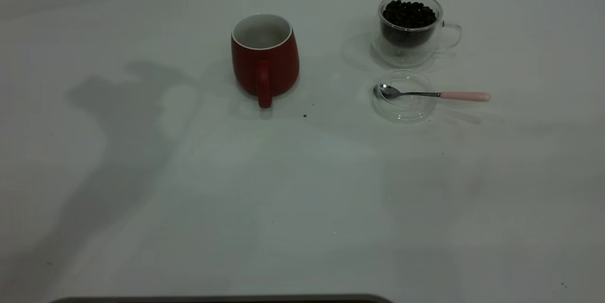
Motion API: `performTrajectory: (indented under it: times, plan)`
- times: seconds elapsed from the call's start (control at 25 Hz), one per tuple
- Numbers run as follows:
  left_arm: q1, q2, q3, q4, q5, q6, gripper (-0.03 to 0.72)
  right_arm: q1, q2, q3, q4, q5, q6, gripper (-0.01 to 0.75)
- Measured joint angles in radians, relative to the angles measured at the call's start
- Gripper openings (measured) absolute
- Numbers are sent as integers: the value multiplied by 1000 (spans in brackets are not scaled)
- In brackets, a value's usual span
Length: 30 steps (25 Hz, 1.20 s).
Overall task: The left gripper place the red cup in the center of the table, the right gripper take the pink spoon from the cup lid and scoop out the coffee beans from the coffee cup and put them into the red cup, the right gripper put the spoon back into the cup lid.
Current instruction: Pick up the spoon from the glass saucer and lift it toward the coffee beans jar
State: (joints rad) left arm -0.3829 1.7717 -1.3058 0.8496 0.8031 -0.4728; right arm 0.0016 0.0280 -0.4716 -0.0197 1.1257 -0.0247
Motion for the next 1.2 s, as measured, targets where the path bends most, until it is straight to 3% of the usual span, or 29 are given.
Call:
performTrajectory:
  times: [0.24,0.48,0.72,1.2]
  plan:
    - [0,-293,0,-43,227,-48,586,0,0,0,1,0,0,573]
    - [0,-589,0,-173,354,-29,586,0,0,0,1,0,0,573]
    - [0,-841,64,-302,361,102,586,0,0,0,1,0,0,573]
    - [0,-1245,427,-727,361,414,586,0,0,0,2,0,0,573]
